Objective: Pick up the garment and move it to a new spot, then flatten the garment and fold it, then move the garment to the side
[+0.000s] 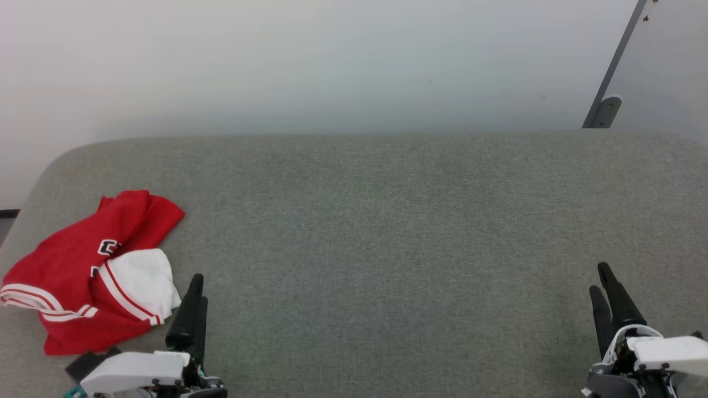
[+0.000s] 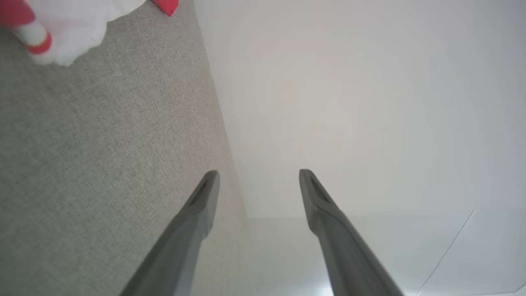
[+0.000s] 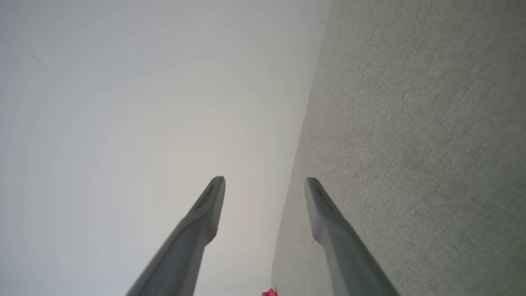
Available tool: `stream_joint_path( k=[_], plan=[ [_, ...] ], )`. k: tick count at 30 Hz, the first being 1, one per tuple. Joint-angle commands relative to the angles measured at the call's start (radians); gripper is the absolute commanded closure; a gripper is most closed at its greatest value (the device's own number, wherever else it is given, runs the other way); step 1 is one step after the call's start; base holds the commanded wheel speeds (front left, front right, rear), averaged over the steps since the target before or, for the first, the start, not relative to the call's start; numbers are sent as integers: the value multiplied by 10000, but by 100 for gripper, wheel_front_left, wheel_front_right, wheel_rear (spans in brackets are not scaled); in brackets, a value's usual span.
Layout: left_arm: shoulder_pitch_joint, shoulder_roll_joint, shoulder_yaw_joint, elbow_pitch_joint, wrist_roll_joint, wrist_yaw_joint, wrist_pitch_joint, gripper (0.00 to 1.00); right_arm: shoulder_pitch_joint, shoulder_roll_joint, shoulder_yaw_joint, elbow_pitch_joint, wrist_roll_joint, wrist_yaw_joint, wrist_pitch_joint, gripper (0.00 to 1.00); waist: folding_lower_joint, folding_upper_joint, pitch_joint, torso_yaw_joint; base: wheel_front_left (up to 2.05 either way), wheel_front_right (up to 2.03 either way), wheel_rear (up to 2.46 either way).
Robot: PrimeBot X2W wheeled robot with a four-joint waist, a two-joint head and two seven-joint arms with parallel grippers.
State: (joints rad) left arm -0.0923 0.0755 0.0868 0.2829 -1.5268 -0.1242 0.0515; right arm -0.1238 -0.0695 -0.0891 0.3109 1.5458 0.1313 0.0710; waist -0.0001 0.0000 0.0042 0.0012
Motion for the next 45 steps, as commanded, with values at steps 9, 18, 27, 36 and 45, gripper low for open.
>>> stream_joint_path(
  k=[9, 18, 27, 36, 45],
  plan=[
    [-471, 268, -106, -229, 2346, 38, -471, 0, -770, -590, 728, 42, -1344, -2, -641, 0, 1, 0, 8, 24, 0, 0, 0],
    [-479, 275, -61, -322, 4515, 144, -829, 0, -1127, -948, 1134, 136, -3026, -3, -1019, 0, 1, 0, 16, 47, 0, 0, 0],
    [-553, 381, -214, -279, 6419, 236, -1157, 0, -1356, -1128, 1355, 280, -5031, -3, -1349, 0, 1, 0, 2, 65, 0, 0, 0],
    [-578, 552, -488, -283, 8004, 375, -1450, 0, -1557, -1258, 1483, 537, -6852, -4, -1645, 0, 1, 0, -10, 71, 0, 0, 0],
    [-606, 741, -771, -190, 9275, 509, -1727, 0, -1756, -1334, 1545, 724, -8407, -5, -1917, 0, 1, 0, -37, 96, 0, 0, 0]
  ],
)
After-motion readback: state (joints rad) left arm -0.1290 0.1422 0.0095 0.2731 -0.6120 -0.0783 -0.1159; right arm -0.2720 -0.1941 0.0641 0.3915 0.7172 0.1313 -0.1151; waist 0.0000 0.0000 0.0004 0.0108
